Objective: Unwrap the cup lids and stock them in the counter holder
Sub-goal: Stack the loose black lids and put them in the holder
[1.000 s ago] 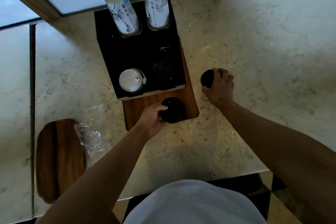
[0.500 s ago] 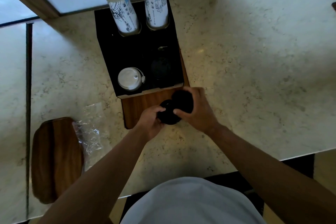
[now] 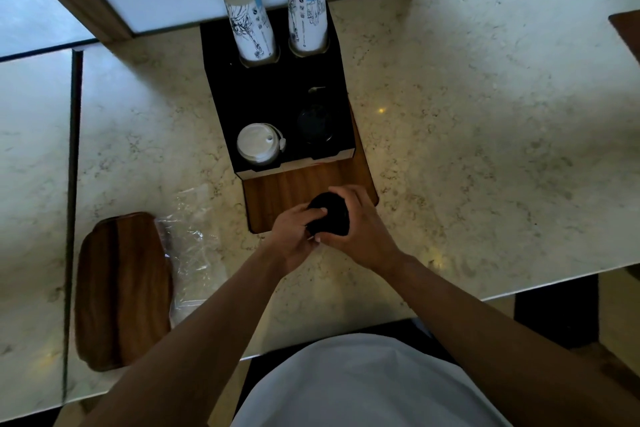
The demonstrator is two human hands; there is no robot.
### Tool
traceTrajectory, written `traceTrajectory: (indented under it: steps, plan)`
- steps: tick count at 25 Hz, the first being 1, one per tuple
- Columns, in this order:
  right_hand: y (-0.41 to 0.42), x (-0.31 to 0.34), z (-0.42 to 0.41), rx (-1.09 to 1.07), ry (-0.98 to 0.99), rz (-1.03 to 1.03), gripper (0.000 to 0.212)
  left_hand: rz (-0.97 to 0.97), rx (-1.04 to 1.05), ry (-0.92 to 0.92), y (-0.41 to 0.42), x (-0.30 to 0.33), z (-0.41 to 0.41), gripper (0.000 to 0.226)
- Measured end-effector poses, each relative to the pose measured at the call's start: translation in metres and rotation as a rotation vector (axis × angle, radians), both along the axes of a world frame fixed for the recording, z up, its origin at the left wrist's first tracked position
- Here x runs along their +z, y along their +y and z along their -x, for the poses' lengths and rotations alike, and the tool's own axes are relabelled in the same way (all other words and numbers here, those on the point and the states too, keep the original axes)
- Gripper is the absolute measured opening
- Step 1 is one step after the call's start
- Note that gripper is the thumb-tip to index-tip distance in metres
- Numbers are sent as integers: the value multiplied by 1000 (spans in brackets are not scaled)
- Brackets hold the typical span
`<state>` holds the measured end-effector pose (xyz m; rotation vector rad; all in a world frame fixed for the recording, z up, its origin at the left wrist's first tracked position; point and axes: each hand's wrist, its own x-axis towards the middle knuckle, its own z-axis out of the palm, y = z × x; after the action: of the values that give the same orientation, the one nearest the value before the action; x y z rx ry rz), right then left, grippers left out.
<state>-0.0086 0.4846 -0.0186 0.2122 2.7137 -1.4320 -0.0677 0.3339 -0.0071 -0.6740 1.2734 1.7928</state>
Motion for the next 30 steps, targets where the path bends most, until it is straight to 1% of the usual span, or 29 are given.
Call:
traceTrajectory:
  steps: [2, 4, 6, 8, 13, 17, 23, 25, 26, 28, 30]
  plan:
    - [-1, 0, -4, -45, -55, 113, 80, -2, -8, 13, -3, 0, -3, 32]
    - [1, 0, -7, -190, -128, 263, 69, -1, -1, 21, -8, 1, -6, 32]
    - [5, -1, -7, -306, -202, 360, 58, -4, 2, 29, -12, 2, -9, 29]
    - [9, -2, -7, -325, -243, 399, 50, -9, 4, 33, -14, 5, -12, 31]
    - [7, -4, -11, -327, -228, 503, 31, -30, -5, 34, -21, 8, -16, 37]
    - [6, -6, -14, -318, -234, 566, 19, -37, -18, 41, -26, 9, -19, 37]
    - [2, -2, -11, -343, -249, 588, 16, -35, 0, 28, -28, 8, -20, 37]
    - [2, 0, -9, -330, -252, 562, 17, -30, -6, 39, -30, 7, -19, 37]
    - [2, 1, -10, -311, -252, 545, 21, -28, -8, 43, -32, 7, -18, 38]
    - [3, 2, -10, -261, -266, 540, 35, -32, -7, 46, -35, 6, -16, 39]
    - [4, 0, -11, -234, -295, 581, 44, -38, -6, 44, -38, 6, -16, 39]
